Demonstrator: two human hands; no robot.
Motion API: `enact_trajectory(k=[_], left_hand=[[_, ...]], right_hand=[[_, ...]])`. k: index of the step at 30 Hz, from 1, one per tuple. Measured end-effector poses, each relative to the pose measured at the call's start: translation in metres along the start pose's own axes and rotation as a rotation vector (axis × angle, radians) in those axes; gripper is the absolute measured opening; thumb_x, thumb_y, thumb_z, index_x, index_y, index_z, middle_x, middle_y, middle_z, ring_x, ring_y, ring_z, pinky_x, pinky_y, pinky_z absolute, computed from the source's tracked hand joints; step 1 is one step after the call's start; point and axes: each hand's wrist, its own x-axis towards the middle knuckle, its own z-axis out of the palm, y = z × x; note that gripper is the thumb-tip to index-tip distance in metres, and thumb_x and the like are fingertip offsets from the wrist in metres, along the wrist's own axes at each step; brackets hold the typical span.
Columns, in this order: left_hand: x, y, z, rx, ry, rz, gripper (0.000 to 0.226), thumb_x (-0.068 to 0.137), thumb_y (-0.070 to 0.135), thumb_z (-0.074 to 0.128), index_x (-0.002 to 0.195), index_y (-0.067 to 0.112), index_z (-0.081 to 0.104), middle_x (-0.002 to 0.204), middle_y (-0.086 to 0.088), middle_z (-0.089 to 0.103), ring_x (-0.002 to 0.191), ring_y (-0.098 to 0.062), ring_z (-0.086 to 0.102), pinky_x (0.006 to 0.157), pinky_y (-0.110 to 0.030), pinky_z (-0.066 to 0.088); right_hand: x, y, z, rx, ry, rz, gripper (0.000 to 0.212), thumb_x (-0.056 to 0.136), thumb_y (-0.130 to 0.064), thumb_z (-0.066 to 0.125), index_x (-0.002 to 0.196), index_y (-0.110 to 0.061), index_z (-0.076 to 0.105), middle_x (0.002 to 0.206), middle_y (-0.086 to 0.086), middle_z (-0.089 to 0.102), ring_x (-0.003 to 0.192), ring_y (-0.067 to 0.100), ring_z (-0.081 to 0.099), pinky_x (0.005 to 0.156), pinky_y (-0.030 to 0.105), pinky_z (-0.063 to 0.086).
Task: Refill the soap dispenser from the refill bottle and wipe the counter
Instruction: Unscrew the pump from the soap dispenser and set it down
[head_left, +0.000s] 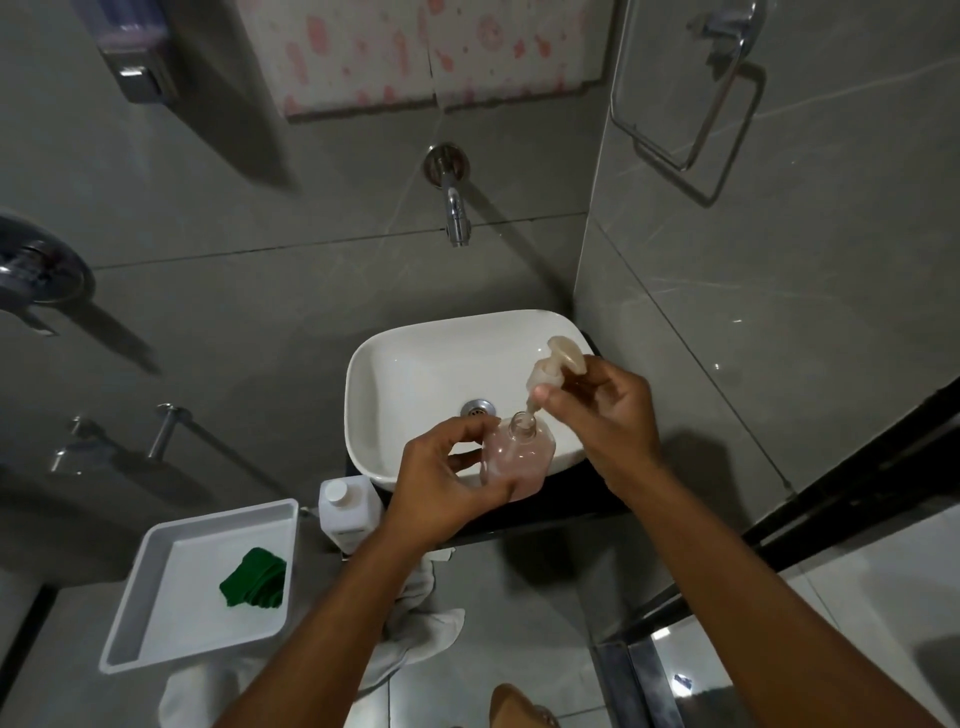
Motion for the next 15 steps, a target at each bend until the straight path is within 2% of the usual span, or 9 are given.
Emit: enact_trajectory(k=[3, 5, 10, 12, 14, 15], left_hand=[[0.001, -0.005, 0.001, -0.015, 0.002, -0.011, 0.051, 0.064, 0.009, 0.089, 0.106, 0.032, 0.074, 0.107, 0.010, 0.076, 0.103, -0.011, 0.073, 0.088, -0.024, 0.059], [0.001, -0.009, 0.001, -0.015, 0.004, -0.016, 0.052, 0.065, 0.003, 0.090, 0.107, 0.030, 0.074, 0.107, 0.010, 0.076, 0.103, -0.010, 0.073, 0.088, -0.023, 0.058], [-0.002, -0.021, -0.001, -0.021, 0.012, -0.015, 0.051, 0.066, 0.003, 0.088, 0.113, 0.017, 0.073, 0.110, 0.003, 0.076, 0.108, -0.013, 0.071, 0.091, -0.023, 0.057], [-0.006, -0.026, -0.005, -0.033, 0.025, -0.026, 0.049, 0.065, 0.008, 0.086, 0.112, 0.015, 0.073, 0.109, 0.001, 0.076, 0.107, -0.015, 0.072, 0.092, -0.024, 0.057], [-0.011, -0.033, -0.010, -0.041, 0.040, -0.035, 0.049, 0.064, 0.014, 0.087, 0.110, 0.017, 0.073, 0.109, 0.001, 0.075, 0.106, -0.015, 0.072, 0.091, -0.025, 0.058], [-0.014, -0.037, -0.014, -0.048, 0.054, -0.046, 0.050, 0.063, 0.017, 0.088, 0.110, 0.020, 0.073, 0.109, 0.002, 0.075, 0.105, -0.014, 0.073, 0.091, -0.025, 0.058]], right_hand=[[0.013, -0.015, -0.005, 0.165, 0.069, -0.026, 0.020, 0.065, -0.024, 0.082, 0.084, -0.025, 0.078, 0.089, -0.001, 0.079, 0.090, 0.020, 0.075, 0.079, 0.026, 0.057], [0.021, -0.024, -0.010, 0.211, 0.097, -0.078, 0.019, 0.065, -0.020, 0.082, 0.083, -0.025, 0.079, 0.087, -0.001, 0.079, 0.088, 0.022, 0.075, 0.080, 0.029, 0.057], [0.028, -0.025, -0.027, 0.200, 0.158, -0.219, 0.024, 0.067, -0.017, 0.084, 0.087, -0.029, 0.079, 0.084, -0.010, 0.077, 0.082, 0.009, 0.073, 0.076, 0.024, 0.057], [0.024, -0.008, -0.040, -0.017, 0.176, -0.285, 0.026, 0.072, -0.028, 0.086, 0.096, -0.034, 0.077, 0.088, -0.014, 0.076, 0.078, 0.005, 0.071, 0.070, 0.019, 0.056], [0.016, 0.027, -0.052, -0.359, 0.089, -0.313, 0.032, 0.074, -0.035, 0.085, 0.104, -0.039, 0.074, 0.092, -0.021, 0.071, 0.068, 0.006, 0.065, 0.059, 0.017, 0.053], [0.009, 0.051, -0.056, -0.487, 0.033, -0.266, 0.035, 0.074, -0.035, 0.083, 0.107, -0.037, 0.074, 0.094, -0.025, 0.069, 0.065, 0.008, 0.062, 0.057, 0.018, 0.053]])
